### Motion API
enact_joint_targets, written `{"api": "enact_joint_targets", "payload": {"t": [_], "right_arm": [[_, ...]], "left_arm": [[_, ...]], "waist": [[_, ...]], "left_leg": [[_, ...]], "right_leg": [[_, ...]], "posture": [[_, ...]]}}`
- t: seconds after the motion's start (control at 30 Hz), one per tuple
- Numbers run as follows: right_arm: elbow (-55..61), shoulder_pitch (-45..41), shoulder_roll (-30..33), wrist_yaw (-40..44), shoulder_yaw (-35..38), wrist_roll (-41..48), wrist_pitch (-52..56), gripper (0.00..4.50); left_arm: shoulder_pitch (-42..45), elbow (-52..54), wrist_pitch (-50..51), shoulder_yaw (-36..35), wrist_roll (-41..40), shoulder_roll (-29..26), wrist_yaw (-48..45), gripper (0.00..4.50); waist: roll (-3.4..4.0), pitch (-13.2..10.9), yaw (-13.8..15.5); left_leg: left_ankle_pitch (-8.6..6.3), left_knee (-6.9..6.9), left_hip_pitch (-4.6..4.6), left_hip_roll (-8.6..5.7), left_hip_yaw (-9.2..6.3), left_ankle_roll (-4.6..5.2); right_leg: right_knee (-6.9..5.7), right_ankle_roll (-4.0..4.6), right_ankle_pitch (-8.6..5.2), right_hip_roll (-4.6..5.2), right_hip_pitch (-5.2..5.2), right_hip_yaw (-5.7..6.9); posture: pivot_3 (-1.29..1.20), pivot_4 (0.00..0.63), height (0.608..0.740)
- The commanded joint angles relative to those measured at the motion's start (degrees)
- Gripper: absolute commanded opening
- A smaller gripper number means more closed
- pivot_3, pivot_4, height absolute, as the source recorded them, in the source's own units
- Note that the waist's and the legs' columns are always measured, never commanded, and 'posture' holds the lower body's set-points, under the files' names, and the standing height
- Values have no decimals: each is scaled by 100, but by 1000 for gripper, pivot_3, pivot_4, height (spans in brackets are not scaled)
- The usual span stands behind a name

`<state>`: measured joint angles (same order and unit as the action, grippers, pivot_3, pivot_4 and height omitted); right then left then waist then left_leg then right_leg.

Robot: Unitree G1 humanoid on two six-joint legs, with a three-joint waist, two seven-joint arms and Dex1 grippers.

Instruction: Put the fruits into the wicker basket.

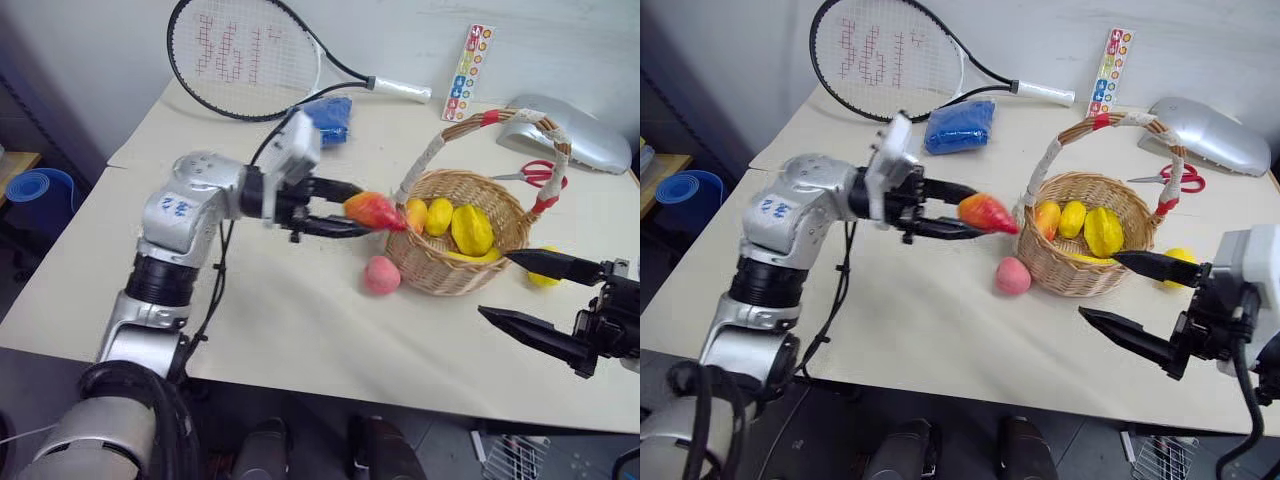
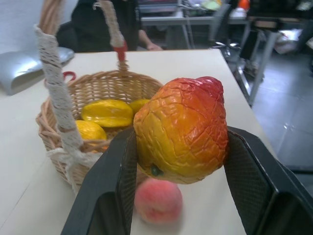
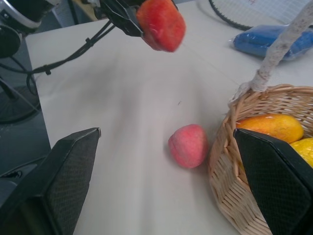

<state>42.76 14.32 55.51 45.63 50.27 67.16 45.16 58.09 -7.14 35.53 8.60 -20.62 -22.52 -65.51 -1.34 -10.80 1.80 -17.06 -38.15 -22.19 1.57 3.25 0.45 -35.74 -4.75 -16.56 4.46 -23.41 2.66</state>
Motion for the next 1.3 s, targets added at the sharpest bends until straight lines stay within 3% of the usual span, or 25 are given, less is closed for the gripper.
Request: {"api": "enact_joint_targets", "payload": {"t": [0.03,0.2,0.37,0.5,0.6,0.63,0.77,0.9,1.1,1.2,1.3], "right_arm": [[124,80,-92,-214,265,184,-45,4500],[99,172,-182,-399,328,-24,-176,4500],[8,176,-301,-578,324,-166,-262,4500],[37,276,-382,-551,281,-258,-335,4500],[3,266,-409,-600,217,-300,-352,4500],[1,273,-415,-604,198,-316,-364,4500],[18,333,-434,-579,153,-358,-377,4500],[44,437,-468,-535,157,-398,-386,4500],[62,638,-498,-438,283,-427,-398,4500],[88,743,-557,-425,290,-458,-432,4500],[178,837,-636,-461,241,-475,-455,4500]], "left_arm": [[419,-464,-43,511,695,615,1016,2255],[904,-1658,-633,687,1223,1394,1735,2255],[1223,-2604,-1332,783,1593,1768,1917,2255],[1211,-2513,-1350,653,1393,1803,1503,3462],[1100,-2204,-1365,622,1414,1635,1337,4390],[1047,-2070,-1371,614,1420,1557,1280,4455],[714,-1264,-1186,335,983,1143,734,4455],[122,-438,-1224,60,366,326,-359,4455],[-886,-224,-2382,437,613,-1120,-1972,4455],[-1086,-483,-2856,660,884,-1036,-1876,4455],[-968,-1161,-3303,778,1265,-456,-1184,4455]], "waist": [[0,0,10],[-3,-2,-37],[-3,-2,-36],[-3,-2,-33],[-2,-2,-35],[-2,-2,-36],[-1,-1,-42],[2,1,-57],[8,4,-46],[8,4,16],[8,4,117]], "left_leg": [[0,0,0,-1,-1,0],[1,5,-6,0,6,1],[1,9,-5,3,18,1],[1,11,-8,3,21,1],[1,11,-12,2,22,2],[1,11,-11,2,22,2],[1,11,-9,4,22,2],[1,11,-4,12,27,0],[4,10,9,10,32,-5],[3,6,3,5,25,-1],[-3,-4,-7,-1,16,14]], "right_leg": [[1,0,0,-1,0,1],[5,-1,0,-6,-10,-2],[6,-1,0,-10,-18,0],[10,-1,0,-10,-21,0],[10,-1,0,-8,-24,1],[10,-1,0,-7,-24,0],[6,0,0,-5,-24,-6],[1,4,-2,1,-23,-14],[-12,16,-9,-2,-21,-14],[-7,15,-9,4,-17,-9],[7,3,-2,9,-8,-4]], "posture": [[0,150,740],[0,150,740],[0,150,740],[0,150,740],[0,150,740],[0,150,740],[0,150,740],[0,150,740],[0,150,740],[0,150,740],[0,150,740]]}}
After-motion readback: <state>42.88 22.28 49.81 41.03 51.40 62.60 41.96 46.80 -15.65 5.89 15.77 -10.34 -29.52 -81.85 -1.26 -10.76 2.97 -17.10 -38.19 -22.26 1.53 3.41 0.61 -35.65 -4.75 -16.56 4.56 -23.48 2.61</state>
